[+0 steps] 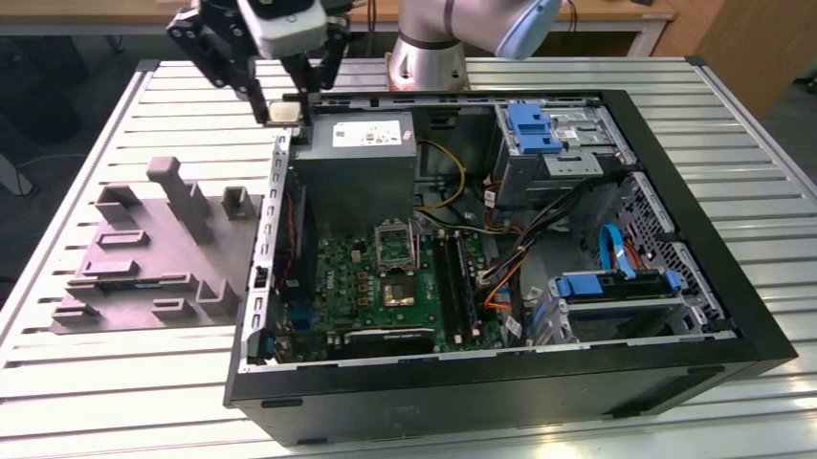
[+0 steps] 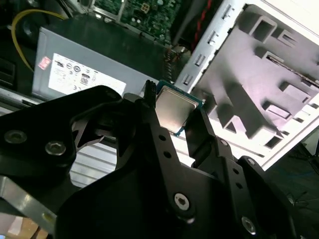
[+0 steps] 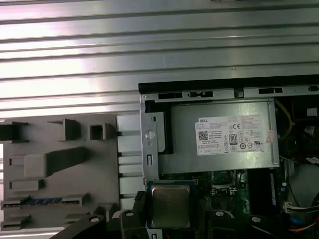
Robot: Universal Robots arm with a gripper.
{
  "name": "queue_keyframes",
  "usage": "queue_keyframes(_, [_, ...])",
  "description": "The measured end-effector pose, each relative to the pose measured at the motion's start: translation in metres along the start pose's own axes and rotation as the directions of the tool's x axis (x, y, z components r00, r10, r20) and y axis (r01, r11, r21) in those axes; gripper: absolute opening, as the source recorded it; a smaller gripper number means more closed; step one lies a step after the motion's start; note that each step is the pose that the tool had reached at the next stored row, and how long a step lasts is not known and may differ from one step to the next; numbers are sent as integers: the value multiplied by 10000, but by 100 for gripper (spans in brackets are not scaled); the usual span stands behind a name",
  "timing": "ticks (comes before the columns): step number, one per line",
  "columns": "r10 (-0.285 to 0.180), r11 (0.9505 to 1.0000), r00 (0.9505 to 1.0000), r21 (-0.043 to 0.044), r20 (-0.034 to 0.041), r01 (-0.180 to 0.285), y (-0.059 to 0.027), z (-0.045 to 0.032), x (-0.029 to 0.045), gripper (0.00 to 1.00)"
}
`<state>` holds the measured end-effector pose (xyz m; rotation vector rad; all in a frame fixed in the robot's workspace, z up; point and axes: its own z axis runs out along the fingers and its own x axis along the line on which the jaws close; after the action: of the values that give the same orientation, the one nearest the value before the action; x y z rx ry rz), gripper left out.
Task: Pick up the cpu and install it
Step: 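Pick up the cpu and move it towards the insertion slot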
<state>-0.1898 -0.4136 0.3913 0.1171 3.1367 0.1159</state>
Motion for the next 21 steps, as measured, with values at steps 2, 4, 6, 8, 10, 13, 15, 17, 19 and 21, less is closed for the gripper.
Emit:
queue_keyframes(2, [0, 10000, 10000, 0, 0, 0, 6, 3, -90, 48])
queue_keyframes(4, [1, 10000, 10000, -1, 0, -1, 13, 7, -179, 48])
queue_keyframes(6, [0, 10000, 10000, 0, 0, 0, 19, 10, -269, 48])
queue_keyframes(8, [0, 10000, 10000, 0, 0, 0, 26, 15, -363, 48])
queue_keyframes(10, [1, 10000, 10000, 0, 0, -1, 32, 21, -450, 48])
queue_keyframes(13, [0, 10000, 10000, -1, 1, 0, 34, 32, -503, 48])
queue_keyframes(15, [1, 10000, 10000, 7, 2, -1, 33, 45, -506, 48])
queue_keyframes(17, [0, 10000, 10000, 9, 0, 0, 15, 54, -507, 48])
queue_keyframes(19, [0, 10000, 10000, 10, 2, 0, -34, 58, -511, 48])
queue_keyframes(21, [1, 10000, 10000, 14, 2, -1, -83, 59, -515, 48])
